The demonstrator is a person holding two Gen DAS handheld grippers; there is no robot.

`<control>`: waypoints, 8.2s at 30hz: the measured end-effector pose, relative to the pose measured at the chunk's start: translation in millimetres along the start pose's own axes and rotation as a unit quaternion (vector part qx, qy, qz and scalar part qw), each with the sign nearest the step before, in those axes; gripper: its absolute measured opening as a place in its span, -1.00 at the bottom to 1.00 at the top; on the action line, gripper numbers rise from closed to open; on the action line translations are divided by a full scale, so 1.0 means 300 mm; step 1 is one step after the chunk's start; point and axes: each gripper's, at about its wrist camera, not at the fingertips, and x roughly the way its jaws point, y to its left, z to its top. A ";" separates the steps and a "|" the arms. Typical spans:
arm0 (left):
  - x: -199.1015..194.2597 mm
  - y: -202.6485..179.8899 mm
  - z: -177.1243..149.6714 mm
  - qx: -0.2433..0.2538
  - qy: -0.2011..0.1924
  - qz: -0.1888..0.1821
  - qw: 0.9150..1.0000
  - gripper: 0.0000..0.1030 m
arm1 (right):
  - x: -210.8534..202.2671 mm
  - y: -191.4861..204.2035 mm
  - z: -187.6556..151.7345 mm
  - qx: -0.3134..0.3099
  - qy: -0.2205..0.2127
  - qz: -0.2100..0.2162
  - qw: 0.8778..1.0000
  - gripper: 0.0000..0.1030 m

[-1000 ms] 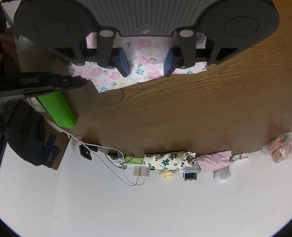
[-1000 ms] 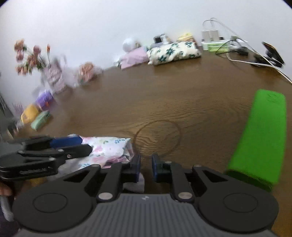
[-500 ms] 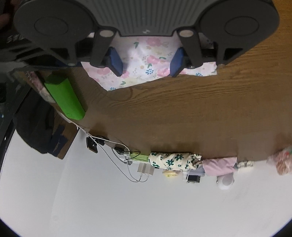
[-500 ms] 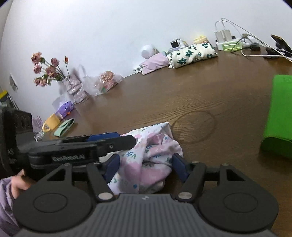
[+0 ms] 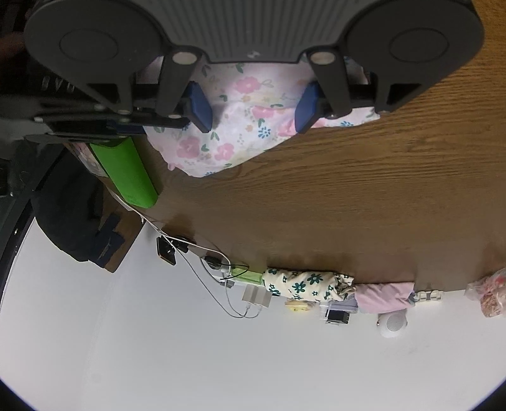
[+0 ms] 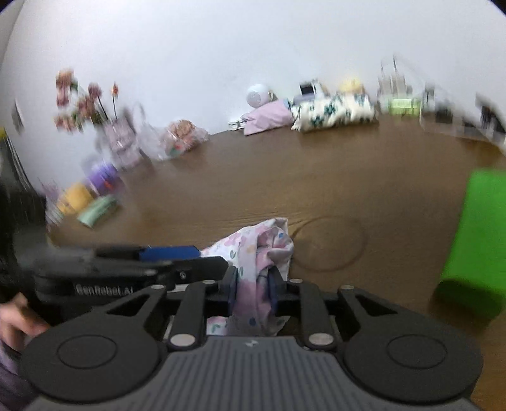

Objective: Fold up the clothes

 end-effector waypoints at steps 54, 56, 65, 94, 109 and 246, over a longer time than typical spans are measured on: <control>-0.048 0.045 -0.014 -0.001 -0.013 0.007 1.000 0.26 | 0.170 -0.125 0.033 0.122 0.034 0.049 0.991 -1.00; -0.081 0.058 -0.013 -0.006 -0.008 0.026 1.000 0.26 | 0.144 -0.129 0.043 0.130 0.030 0.057 0.989 -0.97; -0.135 0.119 -0.043 -0.054 0.013 0.056 0.997 0.30 | 0.112 -0.103 0.053 0.095 0.062 0.054 0.992 -0.90; -0.098 0.206 -0.047 -0.155 0.024 -0.013 0.987 -0.37 | 0.135 -0.111 0.062 0.110 0.101 0.100 0.984 -0.59; -0.048 0.196 0.618 -0.094 -0.064 -0.081 0.990 -0.64 | 0.108 -0.249 0.719 0.122 0.042 0.155 0.979 -0.70; 0.161 0.073 0.088 -0.033 -0.001 0.277 0.960 1.00 | 0.291 -0.057 0.137 -0.023 0.038 -0.165 0.985 0.99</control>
